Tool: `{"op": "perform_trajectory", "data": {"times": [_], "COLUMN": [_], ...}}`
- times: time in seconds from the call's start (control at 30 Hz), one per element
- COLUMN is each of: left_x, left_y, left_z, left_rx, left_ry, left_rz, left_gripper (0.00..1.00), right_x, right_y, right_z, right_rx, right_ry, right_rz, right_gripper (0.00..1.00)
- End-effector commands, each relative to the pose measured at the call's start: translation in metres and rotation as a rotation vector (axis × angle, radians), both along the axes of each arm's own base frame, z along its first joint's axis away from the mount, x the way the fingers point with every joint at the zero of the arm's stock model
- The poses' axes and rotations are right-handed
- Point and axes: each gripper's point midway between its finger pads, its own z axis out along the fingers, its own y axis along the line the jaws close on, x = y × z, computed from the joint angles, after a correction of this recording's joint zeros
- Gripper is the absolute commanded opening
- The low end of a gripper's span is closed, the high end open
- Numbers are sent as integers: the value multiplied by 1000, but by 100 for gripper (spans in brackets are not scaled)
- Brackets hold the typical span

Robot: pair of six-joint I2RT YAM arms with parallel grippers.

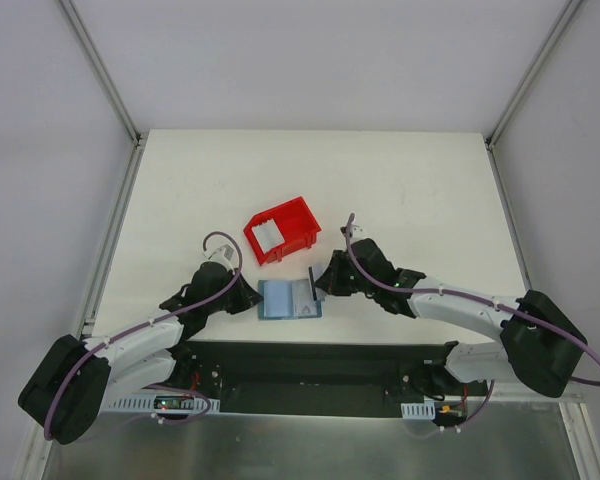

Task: Put the credit cards into the card holder
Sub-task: Insert the credit card into the card holder.

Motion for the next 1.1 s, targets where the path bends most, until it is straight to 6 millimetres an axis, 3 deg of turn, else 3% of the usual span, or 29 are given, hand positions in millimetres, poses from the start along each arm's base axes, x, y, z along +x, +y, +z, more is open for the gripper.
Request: {"op": "perform_trajectory", "data": {"times": [0.0, 0.37, 0.53, 0.77, 0.97, 1.07], "left_x": [-1, -1, -1, -7, -7, -7], "left_y": [3, 3, 2, 6, 5, 6], "left_z": [-3, -5, -6, -13, -14, -15], "left_rx": [13, 15, 13, 10, 13, 15], "left_ry": [0, -1, 5, 32, 34, 38], "left_rz": [12, 8, 11, 25, 24, 22], "left_gripper": [0, 0, 0, 0, 0, 0], "right_x": [1, 1, -5, -14, -12, -11], "right_y": [14, 13, 9, 22, 37, 43], "right_z": [16, 22, 13, 1, 8, -1], "right_rx": [62, 59, 69, 128, 145, 132], "right_ry": [-11, -47, -10, 35, 25, 53], "right_rz": [19, 8, -14, 7, 49, 55], "right_gripper": [0, 0, 0, 0, 0, 0]}}
